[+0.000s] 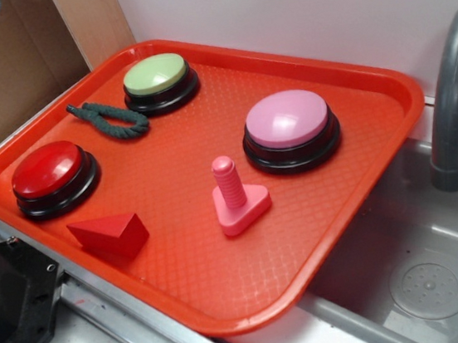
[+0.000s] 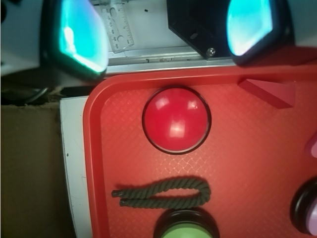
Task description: Push the red button.
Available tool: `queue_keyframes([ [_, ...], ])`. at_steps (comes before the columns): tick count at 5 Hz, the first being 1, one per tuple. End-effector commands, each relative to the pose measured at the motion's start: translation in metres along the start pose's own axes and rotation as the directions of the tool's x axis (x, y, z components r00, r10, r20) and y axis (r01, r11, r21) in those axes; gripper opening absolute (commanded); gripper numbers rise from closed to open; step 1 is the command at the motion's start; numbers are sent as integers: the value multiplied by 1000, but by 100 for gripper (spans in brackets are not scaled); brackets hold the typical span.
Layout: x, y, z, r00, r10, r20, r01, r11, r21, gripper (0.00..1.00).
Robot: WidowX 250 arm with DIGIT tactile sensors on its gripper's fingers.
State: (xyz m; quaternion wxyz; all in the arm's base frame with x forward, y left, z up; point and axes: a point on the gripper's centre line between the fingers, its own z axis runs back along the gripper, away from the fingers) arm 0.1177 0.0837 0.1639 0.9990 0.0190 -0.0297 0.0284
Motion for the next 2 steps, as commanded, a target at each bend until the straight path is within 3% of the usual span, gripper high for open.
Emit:
queue_keyframes([
  [1,4,6,10,999,10,43,-10,1000,-9,100],
  [2,2,4,11,998,8,60,-7,1000,-2,100],
])
